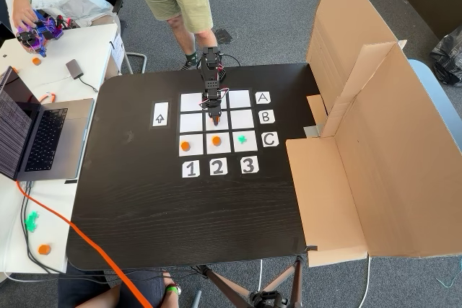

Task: Pick up the round, orange token and place it in the grid on square B2.

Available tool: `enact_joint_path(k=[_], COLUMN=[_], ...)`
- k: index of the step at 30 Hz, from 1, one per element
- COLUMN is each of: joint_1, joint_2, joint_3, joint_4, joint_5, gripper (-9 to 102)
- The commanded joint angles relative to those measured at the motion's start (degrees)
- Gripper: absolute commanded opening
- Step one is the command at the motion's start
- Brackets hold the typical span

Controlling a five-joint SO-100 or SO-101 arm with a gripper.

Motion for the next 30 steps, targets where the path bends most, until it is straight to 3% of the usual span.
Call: enact_joint_path(k=[1,7,11,17,20,22,25,30], joint_1=[-0.1,0.6,1.7,6.9,13.3,19.3,32.0,55.7], joint_2=[1.0,7.9,16.3,39.6,53.3,62.0,72.8,87.9], joint_3=[0.4,4.8,10.8,33.2,38.8,40.3,41.5,49.6], joint_4=[-0.1,-0.6,-2.8,-14.7,-15.9,-16.0,-18.3,-28.3], joint_5=[0.8,1.3,1.2,1.0,0.5,-0.7,-1.1,-1.8], gripper=[40,52,54,53,46,36,3,-1])
